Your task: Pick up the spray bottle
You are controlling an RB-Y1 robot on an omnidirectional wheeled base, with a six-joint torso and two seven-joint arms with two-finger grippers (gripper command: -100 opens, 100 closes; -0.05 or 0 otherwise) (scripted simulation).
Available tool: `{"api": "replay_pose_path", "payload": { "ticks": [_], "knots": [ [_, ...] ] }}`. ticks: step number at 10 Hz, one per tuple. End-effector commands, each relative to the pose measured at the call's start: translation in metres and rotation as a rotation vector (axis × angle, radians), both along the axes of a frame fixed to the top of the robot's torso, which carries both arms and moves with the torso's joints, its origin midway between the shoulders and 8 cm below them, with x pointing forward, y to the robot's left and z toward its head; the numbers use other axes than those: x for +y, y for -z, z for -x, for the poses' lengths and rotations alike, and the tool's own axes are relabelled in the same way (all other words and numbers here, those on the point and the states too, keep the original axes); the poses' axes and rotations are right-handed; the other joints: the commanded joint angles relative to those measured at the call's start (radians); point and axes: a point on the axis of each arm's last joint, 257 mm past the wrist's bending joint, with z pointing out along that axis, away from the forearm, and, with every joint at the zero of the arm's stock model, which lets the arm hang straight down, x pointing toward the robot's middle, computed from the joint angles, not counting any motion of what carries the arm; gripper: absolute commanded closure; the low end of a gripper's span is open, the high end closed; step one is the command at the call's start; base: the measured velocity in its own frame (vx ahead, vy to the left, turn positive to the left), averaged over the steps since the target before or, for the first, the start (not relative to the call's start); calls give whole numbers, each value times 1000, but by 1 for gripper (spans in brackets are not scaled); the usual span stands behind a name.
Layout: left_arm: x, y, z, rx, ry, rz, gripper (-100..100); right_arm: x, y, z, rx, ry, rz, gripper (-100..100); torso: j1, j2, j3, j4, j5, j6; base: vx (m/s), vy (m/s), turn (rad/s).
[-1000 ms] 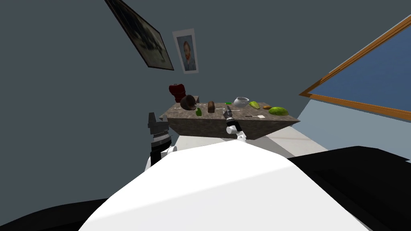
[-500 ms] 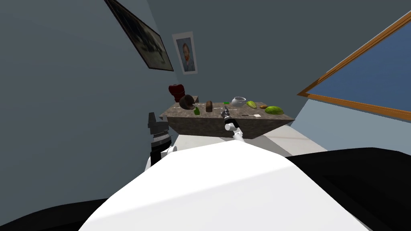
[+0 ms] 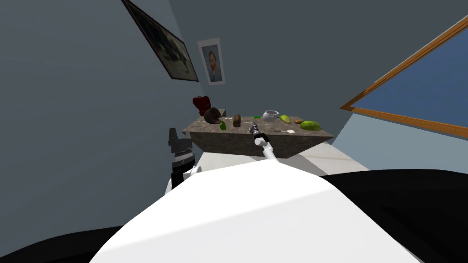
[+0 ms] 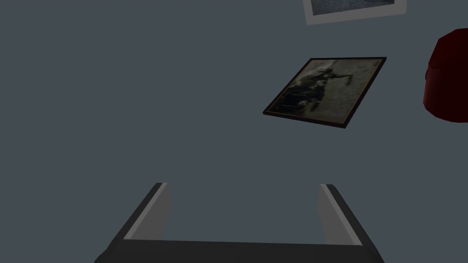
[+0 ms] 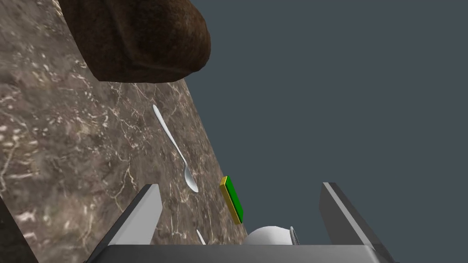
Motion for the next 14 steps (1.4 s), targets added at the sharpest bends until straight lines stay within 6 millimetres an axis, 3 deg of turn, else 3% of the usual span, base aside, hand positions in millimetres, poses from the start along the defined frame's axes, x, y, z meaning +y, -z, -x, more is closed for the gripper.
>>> {"api": "replay_pose_path", "payload": {
  "ticks": [1, 6, 9, 10, 11, 14],
  "knots": [
    [0, 0, 0, 0, 0, 0, 0, 5, 8, -14, 41, -26, -51, -100, 0, 0, 0, 0, 0, 0, -36, -63, 66],
    [0, 0, 0, 0, 0, 0, 0, 21, 43, -35, 162, -76, -167, -100, 0, -2, -1, 0, 0, 0, -18, -62, 66],
    [0, 0, 0, 0, 0, 0, 0, 41, 51, -54, 227, -129, -273, -100, 1, -3, -2, -1, 0, 0, 2, -51, 99],
    [0, 0, 0, 0, 0, 0, 0, 43, 62, -52, 257, -135, -276, -100, 2, -4, -2, -1, 0, 0, 11, -48, 67],
    [0, 0, 0, 0, 0, 0, 0, 43, 62, -52, 257, -135, -276, -100, 2, -4, -2, -1, 0, 0, 4, -23, 4],
    [0, 0, 0, 0, 0, 0, 0, 68, 64, -67, 321, -199, -384, -100, 2, -4, -2, -1, 1, 0, 20, -39, 126]
  ]
}}
